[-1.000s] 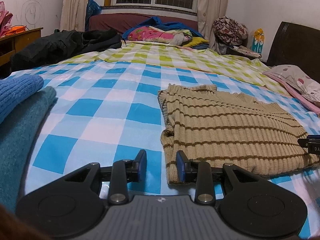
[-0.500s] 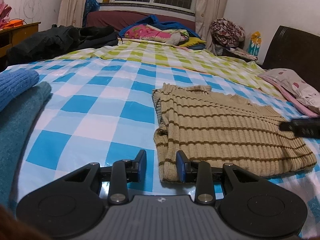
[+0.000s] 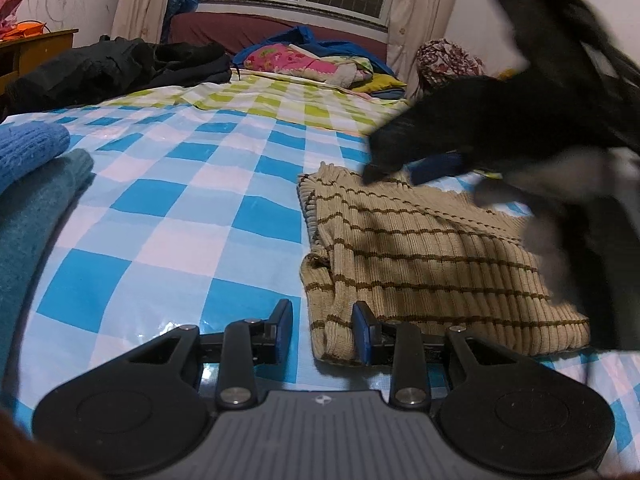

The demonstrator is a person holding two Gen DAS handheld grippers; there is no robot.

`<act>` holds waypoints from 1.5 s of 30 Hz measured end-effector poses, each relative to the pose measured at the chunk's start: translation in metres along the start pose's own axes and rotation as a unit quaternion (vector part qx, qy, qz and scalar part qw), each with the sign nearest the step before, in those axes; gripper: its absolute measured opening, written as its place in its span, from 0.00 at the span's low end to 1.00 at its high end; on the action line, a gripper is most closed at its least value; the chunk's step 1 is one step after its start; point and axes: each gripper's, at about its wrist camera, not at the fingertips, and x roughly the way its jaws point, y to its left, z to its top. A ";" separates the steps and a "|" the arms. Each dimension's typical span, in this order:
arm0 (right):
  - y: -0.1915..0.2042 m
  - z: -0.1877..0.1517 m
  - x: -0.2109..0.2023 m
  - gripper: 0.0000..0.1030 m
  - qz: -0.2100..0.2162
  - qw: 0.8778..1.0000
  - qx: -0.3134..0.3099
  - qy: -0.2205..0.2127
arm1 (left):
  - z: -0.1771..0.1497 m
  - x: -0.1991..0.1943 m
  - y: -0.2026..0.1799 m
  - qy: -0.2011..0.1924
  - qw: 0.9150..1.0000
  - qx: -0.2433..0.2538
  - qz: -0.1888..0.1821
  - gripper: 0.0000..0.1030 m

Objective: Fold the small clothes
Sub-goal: 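Pinch the sweater hem with the left gripper while the right gripper grasps the hem beside it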

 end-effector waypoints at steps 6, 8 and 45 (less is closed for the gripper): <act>0.020 0.017 0.042 0.45 0.021 0.999 0.019 0.044 | 0.000 0.001 0.004 0.001 1.000 -0.007 -0.008 0.37; 0.030 0.020 0.053 0.49 0.013 0.998 0.006 0.054 | -0.001 0.001 0.004 0.001 1.000 -0.009 -0.009 0.37; -0.031 0.053 -0.021 0.13 0.079 0.996 0.042 0.003 | 0.003 0.017 -0.008 -0.041 0.998 -0.022 -0.037 0.78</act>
